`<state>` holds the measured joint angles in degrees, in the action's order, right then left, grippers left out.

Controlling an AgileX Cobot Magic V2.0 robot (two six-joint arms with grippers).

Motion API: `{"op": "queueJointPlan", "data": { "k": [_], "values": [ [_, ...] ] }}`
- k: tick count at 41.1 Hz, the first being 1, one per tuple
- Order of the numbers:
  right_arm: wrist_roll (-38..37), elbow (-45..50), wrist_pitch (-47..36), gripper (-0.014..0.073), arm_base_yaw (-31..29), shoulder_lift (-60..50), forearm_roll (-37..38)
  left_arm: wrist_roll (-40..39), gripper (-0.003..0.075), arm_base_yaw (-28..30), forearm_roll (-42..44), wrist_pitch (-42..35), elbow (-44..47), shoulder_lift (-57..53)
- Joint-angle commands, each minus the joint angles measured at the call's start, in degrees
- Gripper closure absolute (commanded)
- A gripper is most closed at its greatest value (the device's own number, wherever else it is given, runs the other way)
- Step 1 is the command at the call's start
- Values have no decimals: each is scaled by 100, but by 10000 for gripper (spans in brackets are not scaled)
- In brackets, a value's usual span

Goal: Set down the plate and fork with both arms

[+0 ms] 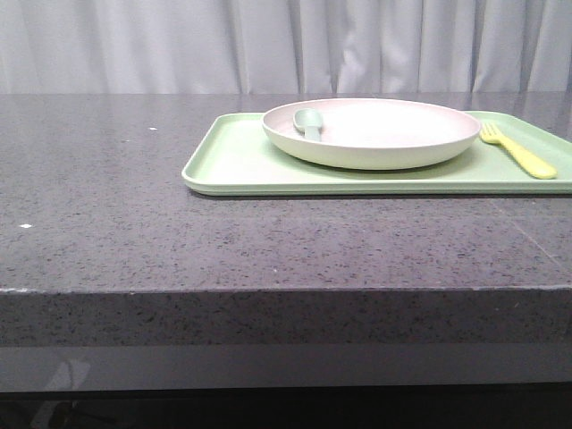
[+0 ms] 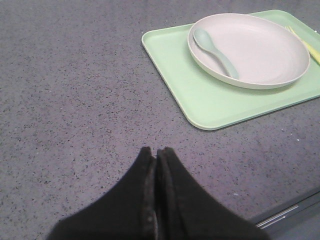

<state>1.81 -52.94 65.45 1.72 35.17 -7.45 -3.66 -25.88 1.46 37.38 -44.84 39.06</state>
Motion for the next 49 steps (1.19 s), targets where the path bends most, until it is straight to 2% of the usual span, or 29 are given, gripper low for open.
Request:
{"op": "queueJointPlan", "data": {
  "k": [1,10,14,20,29,33,39,49],
  "values": [
    [-1,-125,-346,661,-15,14,27,-75,741,20,2,-344,-134,20],
    [-1,-125,-346,661,-15,14,27,-75,741,-2,2,-436,-80,-30],
    [-1,-125,-315,661,-15,14,27,30,741,223,547,-729,193,-324],
    [-1,-125,-301,661,-15,14,27,30,741,1030,878,-1732,1161,-941],
    [-1,-125,-296,661,-15,14,27,30,741,2057,262,-3558,3196,-2286],
    [-1,-125,-296,661,-15,14,27,30,741,2318,-38,-3996,3859,-2938],
    [-1,-125,-290,661,-15,14,27,30,741,2593,-646,-4090,4442,-3638],
    [-1,-125,-255,661,-15,14,27,30,741,2647,-616,-3807,4548,-4074]
  ]
}}
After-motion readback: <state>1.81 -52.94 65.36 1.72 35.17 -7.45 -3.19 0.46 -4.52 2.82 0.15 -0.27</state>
